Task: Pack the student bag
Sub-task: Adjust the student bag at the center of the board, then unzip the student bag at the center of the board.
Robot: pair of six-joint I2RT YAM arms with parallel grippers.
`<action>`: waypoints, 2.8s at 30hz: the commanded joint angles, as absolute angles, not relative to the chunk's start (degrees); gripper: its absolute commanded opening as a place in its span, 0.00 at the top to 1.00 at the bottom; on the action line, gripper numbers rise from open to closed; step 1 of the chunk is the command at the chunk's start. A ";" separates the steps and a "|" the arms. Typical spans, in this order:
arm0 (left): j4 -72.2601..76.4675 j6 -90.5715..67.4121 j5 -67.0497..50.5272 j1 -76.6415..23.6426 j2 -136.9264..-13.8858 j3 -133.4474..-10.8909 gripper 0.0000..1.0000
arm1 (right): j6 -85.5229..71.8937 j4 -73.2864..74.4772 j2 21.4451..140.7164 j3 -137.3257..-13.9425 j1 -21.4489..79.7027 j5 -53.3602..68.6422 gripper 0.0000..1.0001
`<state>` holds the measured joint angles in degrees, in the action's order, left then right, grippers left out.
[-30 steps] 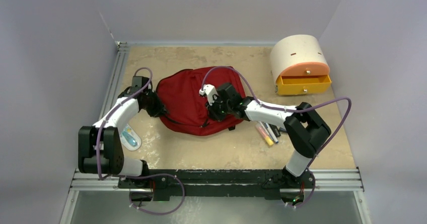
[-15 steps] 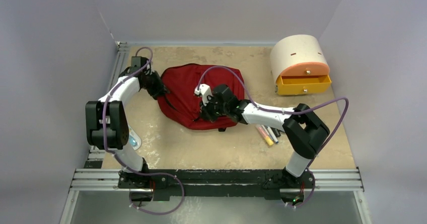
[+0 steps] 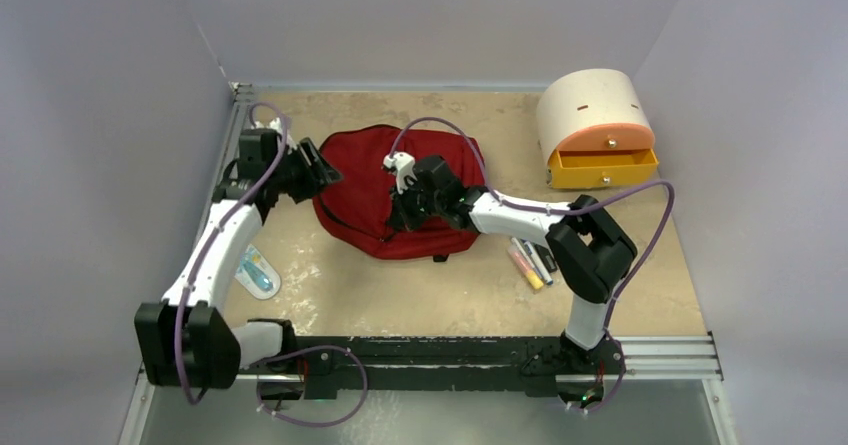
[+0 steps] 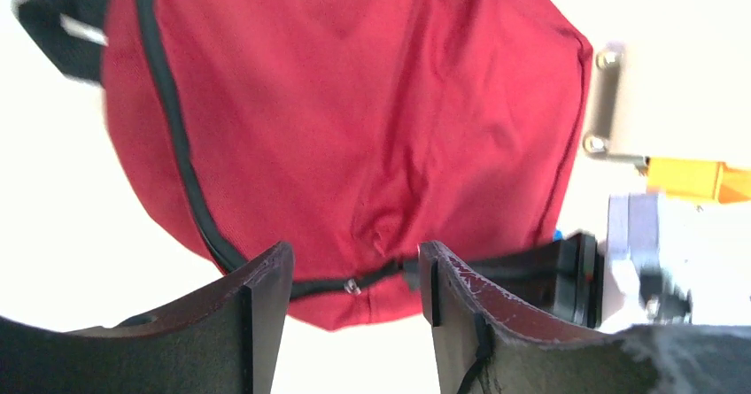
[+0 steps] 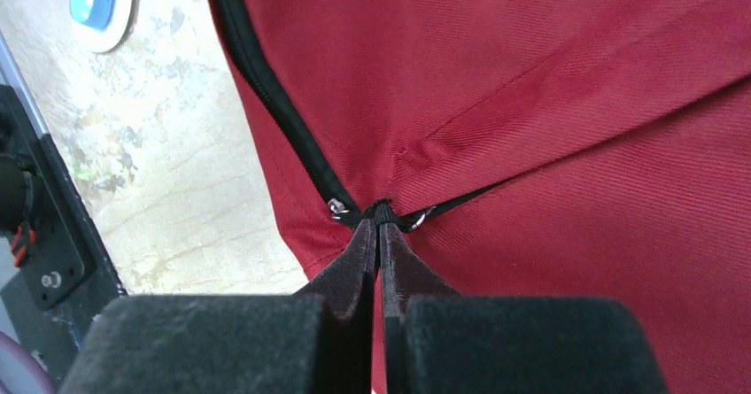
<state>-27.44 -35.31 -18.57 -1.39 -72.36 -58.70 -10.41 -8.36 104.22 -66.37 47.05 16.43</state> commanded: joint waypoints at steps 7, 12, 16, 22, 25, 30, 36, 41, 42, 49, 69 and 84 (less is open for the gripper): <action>-20.22 -51.07 -20.13 -11.14 -61.62 -40.60 0.47 | -19.41 -6.74 104.09 -70.00 44.23 19.57 1.00; -10.12 -54.33 -20.13 -14.80 -65.74 -36.38 0.53 | -20.21 -6.33 104.07 -69.93 44.22 19.65 1.00; -5.38 -55.24 -19.42 -15.69 -70.23 -36.12 0.57 | -20.59 -6.17 103.80 -69.70 44.17 19.58 1.00; -5.05 -55.23 -16.44 -16.73 -74.88 -35.03 0.64 | -21.98 -6.53 103.30 -69.78 43.72 17.97 1.00; -4.88 -55.86 -15.73 -16.95 -75.53 -32.40 0.66 | -24.00 -7.54 102.95 -69.62 42.21 17.45 1.00; -3.34 -56.71 -14.70 -17.03 -76.58 -28.81 0.66 | -28.18 -9.14 103.86 -70.14 39.02 20.11 1.00; -3.86 -57.13 -12.94 -17.14 -81.06 -29.13 0.66 | -29.95 -10.37 105.40 -71.84 37.25 22.06 1.00; -4.31 -57.06 -12.23 -17.14 -83.56 -29.05 0.66 | -31.79 -11.51 106.23 -73.77 35.18 21.78 1.00; -4.36 -57.05 -12.14 -17.14 -83.90 -28.89 0.66 | -32.11 -11.78 106.32 -74.13 34.83 21.61 1.00; -4.84 -56.80 -11.10 -17.14 -84.65 -28.45 0.66 | -33.90 -13.52 107.26 -77.25 32.95 20.56 1.00; -5.84 -55.55 -10.09 -17.14 -85.26 -28.59 0.66 | -34.88 -14.77 116.14 -90.26 29.35 7.96 1.00; -6.12 -55.29 -9.78 -17.20 -85.16 -28.56 0.66 | -41.23 -22.22 121.29 -91.99 26.49 1.53 1.00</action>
<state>0.05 -58.02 -17.15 -16.64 -82.35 -30.26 -38.89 -16.21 120.92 -88.40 28.25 7.29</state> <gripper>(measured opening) 0.338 0.005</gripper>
